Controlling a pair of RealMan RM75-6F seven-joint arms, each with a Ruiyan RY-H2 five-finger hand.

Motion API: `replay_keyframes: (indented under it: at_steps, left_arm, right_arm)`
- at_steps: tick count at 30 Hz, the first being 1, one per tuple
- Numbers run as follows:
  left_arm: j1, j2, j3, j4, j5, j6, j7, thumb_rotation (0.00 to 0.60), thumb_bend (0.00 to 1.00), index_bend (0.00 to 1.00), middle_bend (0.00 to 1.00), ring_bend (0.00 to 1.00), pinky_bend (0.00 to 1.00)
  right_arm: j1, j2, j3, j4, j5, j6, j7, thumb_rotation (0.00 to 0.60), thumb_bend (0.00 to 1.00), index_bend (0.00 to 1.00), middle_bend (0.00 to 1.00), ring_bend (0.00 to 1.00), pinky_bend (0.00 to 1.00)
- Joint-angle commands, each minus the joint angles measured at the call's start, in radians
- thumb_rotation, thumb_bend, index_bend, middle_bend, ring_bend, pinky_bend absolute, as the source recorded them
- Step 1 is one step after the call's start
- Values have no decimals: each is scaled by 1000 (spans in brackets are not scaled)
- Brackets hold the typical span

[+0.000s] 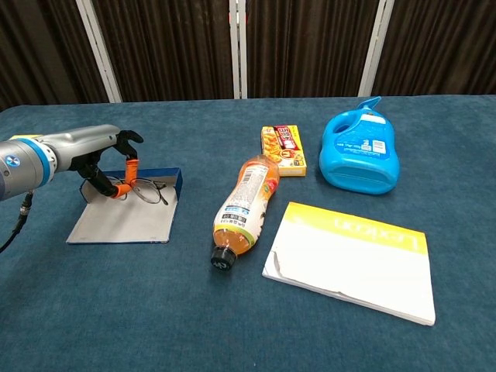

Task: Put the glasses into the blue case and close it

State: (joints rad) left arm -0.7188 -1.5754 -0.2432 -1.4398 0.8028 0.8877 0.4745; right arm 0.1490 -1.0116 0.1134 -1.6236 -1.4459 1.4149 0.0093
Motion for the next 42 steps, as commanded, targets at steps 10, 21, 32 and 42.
replay_keyframes:
  at_steps: [10, 21, 32, 42]
  left_arm:
    - [-26, -50, 16, 97, -45, -1, -21, 600, 456, 610, 0, 0, 0]
    - [-14, -12, 16, 59, -34, 15, -67, 600, 250, 0, 0, 0, 0]
    - [27, 73, 85, -51, 182, 32, -162, 600, 260, 0, 0, 0, 0]
    - [38, 71, 152, -82, 137, 100, 24, 600, 319, 169, 0, 0, 0]
  right_arm:
    - [3, -4, -2, 4, 8, -10, -7, 600, 0, 0, 0, 0, 0]
    - [4, -5, -3, 4, 10, -13, -9, 600, 0, 0, 0, 0, 0]
    - [4, -3, -5, 1, 4, -11, -3, 600, 0, 0, 0, 0, 0]
    - [2, -1, -8, 0, -3, -7, 3, 600, 0, 0, 0, 0, 0]
